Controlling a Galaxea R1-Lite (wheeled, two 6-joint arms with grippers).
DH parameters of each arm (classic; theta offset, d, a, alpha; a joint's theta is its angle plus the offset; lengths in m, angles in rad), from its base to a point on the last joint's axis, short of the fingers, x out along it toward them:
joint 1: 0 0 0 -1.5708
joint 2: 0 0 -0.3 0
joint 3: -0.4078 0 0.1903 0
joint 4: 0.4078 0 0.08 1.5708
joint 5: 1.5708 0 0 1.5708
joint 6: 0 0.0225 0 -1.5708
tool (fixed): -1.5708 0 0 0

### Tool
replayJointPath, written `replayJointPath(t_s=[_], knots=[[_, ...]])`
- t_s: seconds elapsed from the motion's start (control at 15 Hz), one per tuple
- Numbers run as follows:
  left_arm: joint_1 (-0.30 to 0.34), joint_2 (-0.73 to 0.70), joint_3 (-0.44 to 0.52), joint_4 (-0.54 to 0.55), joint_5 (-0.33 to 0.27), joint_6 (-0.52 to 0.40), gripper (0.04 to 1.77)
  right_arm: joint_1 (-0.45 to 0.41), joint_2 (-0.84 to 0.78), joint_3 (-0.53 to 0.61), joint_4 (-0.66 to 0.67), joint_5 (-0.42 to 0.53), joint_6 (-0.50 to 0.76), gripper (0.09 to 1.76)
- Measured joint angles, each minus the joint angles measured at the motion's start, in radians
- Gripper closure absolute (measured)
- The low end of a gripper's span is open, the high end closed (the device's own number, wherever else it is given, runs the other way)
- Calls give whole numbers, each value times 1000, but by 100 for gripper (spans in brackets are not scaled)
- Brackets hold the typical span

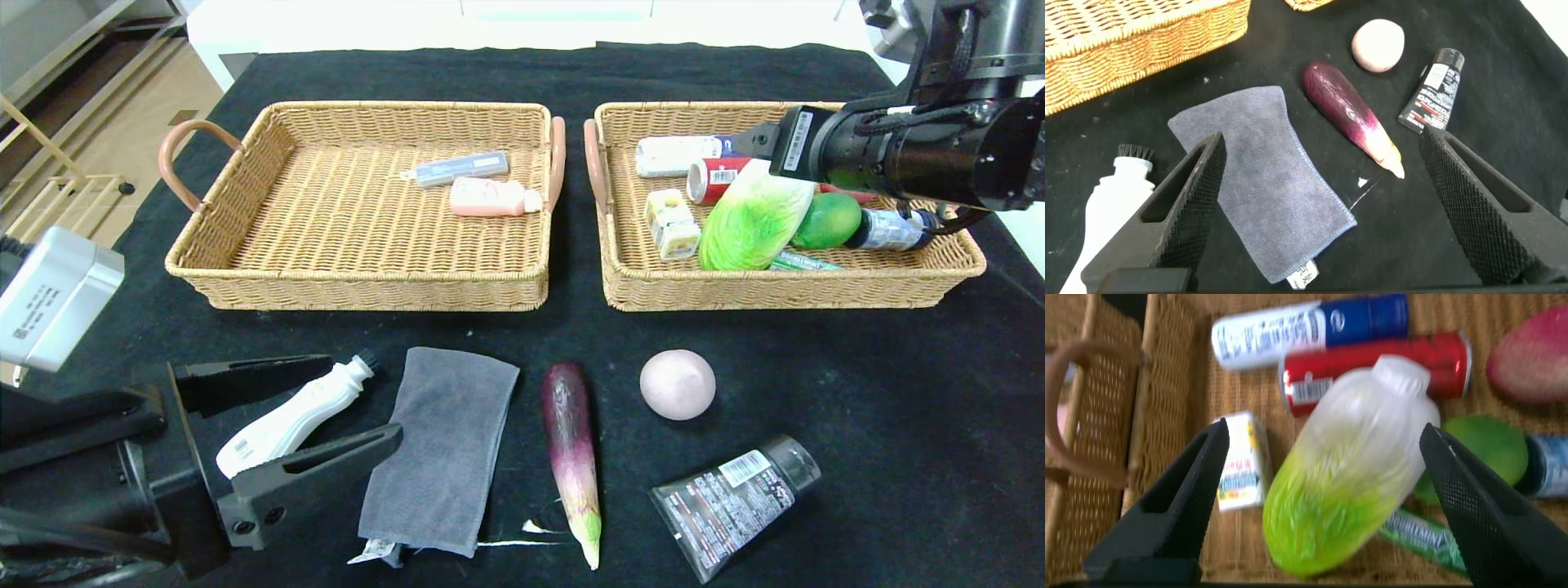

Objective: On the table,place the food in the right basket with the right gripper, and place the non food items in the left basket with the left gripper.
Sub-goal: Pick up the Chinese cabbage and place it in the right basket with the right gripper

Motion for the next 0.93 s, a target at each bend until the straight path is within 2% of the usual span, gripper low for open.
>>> replayJointPath(t_s=[0.27,0.47,0.6,0.93], knots=[[0,2,0,4,0,0,9,87,-116,158,72,-20,-2,15],[0,6,1,8,0,2,9,166,-187,247,181,-27,2,15],[0,8,4,9,0,15,9,204,-208,298,204,-68,15,15],[0,10,5,9,0,17,9,286,-191,357,207,-105,64,15]])
